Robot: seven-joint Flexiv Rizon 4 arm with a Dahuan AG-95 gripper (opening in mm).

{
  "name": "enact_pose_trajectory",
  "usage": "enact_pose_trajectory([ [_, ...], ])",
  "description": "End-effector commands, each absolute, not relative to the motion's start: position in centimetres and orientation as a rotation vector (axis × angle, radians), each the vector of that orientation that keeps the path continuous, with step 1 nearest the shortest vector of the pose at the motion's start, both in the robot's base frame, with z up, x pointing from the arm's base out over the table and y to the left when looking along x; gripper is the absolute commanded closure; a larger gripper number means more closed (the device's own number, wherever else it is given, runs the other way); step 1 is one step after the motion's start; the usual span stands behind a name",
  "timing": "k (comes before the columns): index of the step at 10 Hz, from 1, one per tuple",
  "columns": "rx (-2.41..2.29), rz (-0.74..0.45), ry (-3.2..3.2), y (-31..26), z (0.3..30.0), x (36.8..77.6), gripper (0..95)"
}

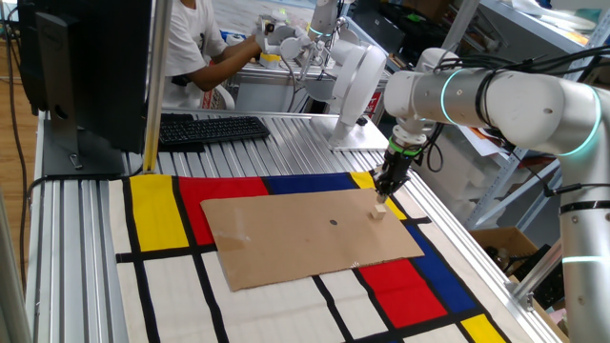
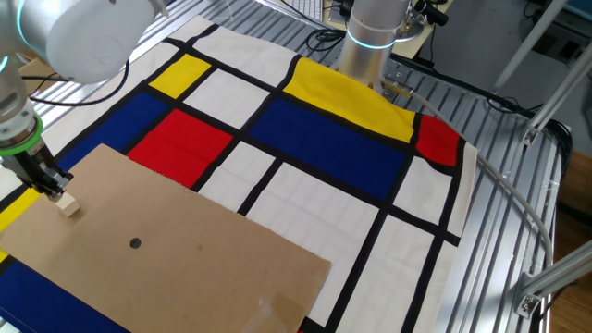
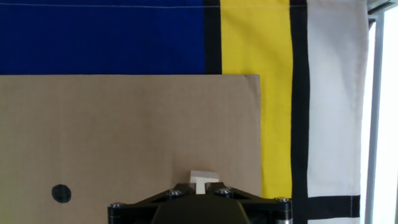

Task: Hold a small block with the gripper and sweep it from left to right on the table

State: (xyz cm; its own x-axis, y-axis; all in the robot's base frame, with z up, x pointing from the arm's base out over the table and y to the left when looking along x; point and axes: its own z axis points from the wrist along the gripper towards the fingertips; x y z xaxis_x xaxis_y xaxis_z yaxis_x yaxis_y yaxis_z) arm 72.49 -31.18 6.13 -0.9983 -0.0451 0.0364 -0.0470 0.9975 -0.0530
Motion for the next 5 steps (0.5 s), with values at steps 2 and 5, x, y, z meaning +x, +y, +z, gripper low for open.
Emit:
enact_pose_trajectory([
  [2, 0.056, 0.077, -3.099, -31.24, 6.09, 72.53, 57.0],
  [5, 0.051, 0.08, -3.098, -31.19, 6.03, 72.49, 57.0],
])
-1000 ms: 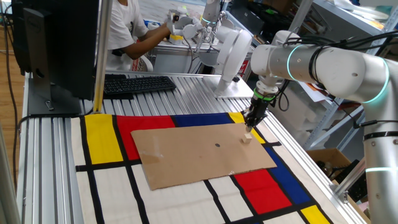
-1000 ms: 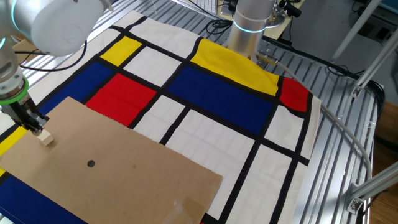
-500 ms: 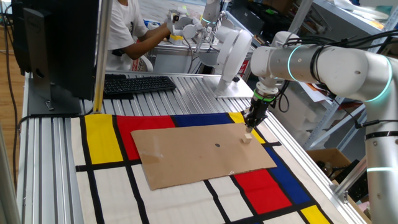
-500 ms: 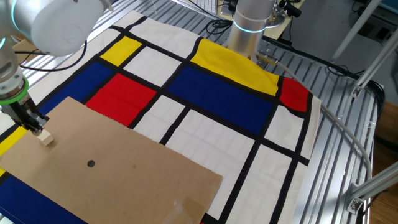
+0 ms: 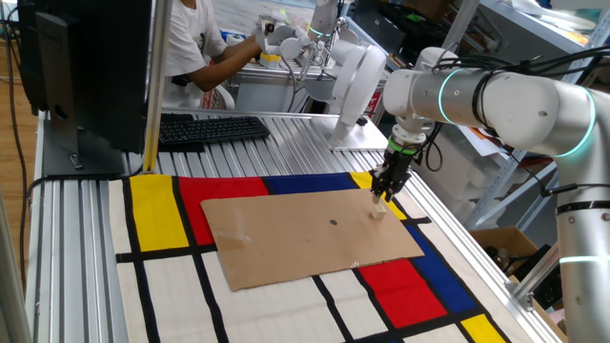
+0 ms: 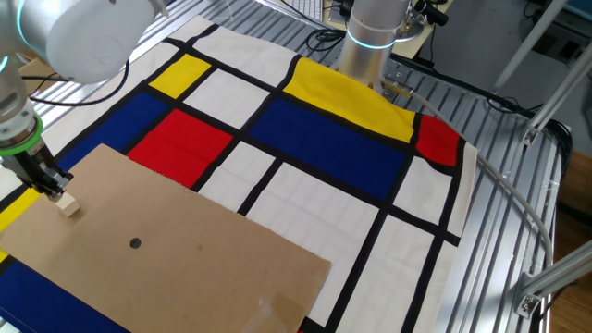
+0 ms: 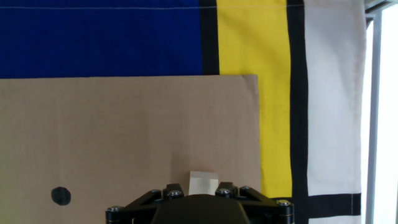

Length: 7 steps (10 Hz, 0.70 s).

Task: Hold a small block with the gripper and sweep it from left to right on the table

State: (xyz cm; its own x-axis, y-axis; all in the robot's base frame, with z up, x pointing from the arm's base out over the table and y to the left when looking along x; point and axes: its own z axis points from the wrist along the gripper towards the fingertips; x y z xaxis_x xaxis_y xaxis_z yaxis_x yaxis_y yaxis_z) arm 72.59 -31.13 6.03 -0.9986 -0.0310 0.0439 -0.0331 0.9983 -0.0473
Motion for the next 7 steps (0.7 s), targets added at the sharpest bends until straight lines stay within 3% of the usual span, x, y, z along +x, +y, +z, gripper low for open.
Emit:
enact_pose_trajectory([
  [1, 0.047, 0.076, -3.099, -31.16, 5.98, 72.49, 57.0],
  [7, -0.063, 0.152, -3.085, -31.07, 5.31, 72.09, 57.0],
])
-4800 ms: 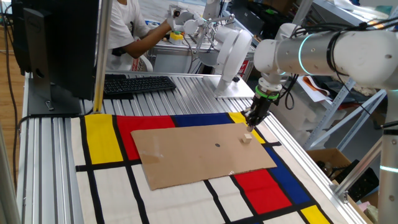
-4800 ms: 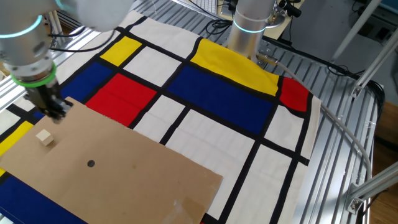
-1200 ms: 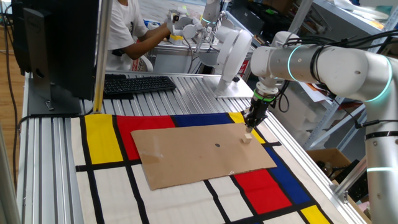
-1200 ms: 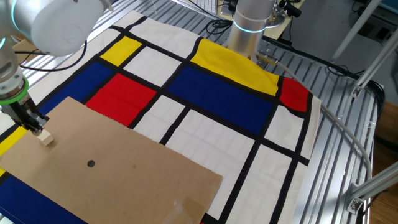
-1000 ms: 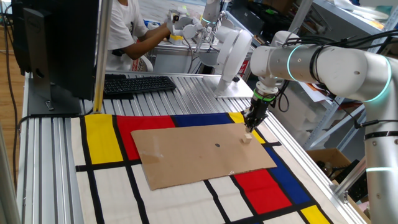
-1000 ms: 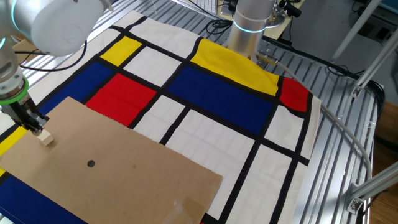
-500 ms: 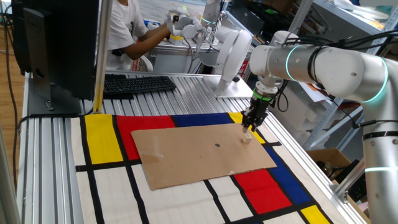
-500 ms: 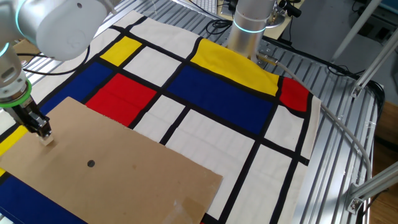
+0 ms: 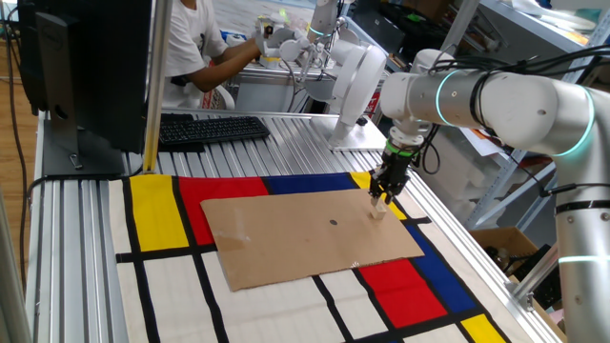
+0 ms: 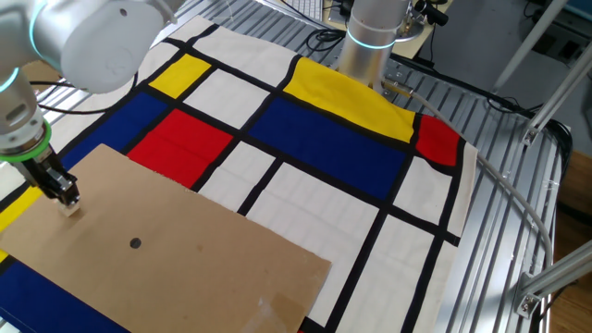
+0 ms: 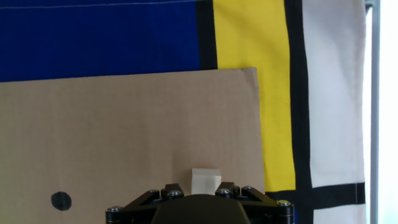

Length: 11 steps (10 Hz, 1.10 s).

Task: Hold a small block with the gripper and sweep it from left to right on the table

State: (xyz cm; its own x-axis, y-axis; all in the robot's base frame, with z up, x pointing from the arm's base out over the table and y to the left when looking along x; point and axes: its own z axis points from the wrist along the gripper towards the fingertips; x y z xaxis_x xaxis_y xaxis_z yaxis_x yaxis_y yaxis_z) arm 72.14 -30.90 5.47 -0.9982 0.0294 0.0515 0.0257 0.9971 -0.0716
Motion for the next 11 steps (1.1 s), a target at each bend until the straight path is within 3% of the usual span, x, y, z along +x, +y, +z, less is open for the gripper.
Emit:
enact_pose_trajectory([
  [1, -0.076, 0.157, -3.084, -31.1, 5.2, 72.1, 57.0],
  [11, -0.088, 0.108, -3.069, -31.8, 3.9, 71.8, 57.0],
])
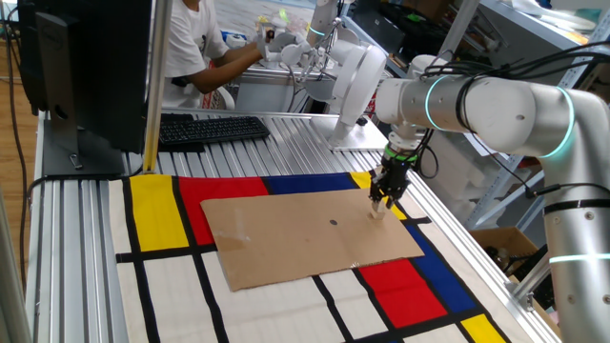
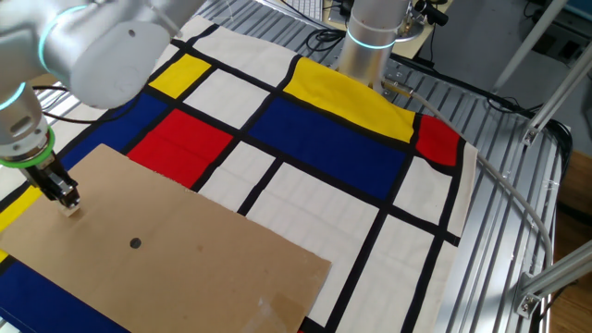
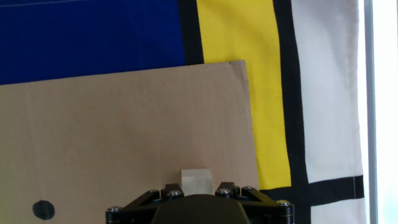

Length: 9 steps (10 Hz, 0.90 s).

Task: Hold a small block with the gripper and sweep it from left to right on the table

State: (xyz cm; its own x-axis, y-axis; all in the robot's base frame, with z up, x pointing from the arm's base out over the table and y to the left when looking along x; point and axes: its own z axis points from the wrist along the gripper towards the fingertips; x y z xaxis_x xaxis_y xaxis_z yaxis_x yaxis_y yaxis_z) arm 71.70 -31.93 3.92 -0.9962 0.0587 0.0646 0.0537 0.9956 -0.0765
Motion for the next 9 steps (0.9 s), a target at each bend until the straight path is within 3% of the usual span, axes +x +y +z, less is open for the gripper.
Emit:
enact_pose_trajectory([
  [1, -0.089, 0.101, -3.068, -31.9, 3.6, 71.8, 57.0],
  [9, -0.105, 0.057, -3.067, -31.8, 2.3, 71.9, 57.0],
])
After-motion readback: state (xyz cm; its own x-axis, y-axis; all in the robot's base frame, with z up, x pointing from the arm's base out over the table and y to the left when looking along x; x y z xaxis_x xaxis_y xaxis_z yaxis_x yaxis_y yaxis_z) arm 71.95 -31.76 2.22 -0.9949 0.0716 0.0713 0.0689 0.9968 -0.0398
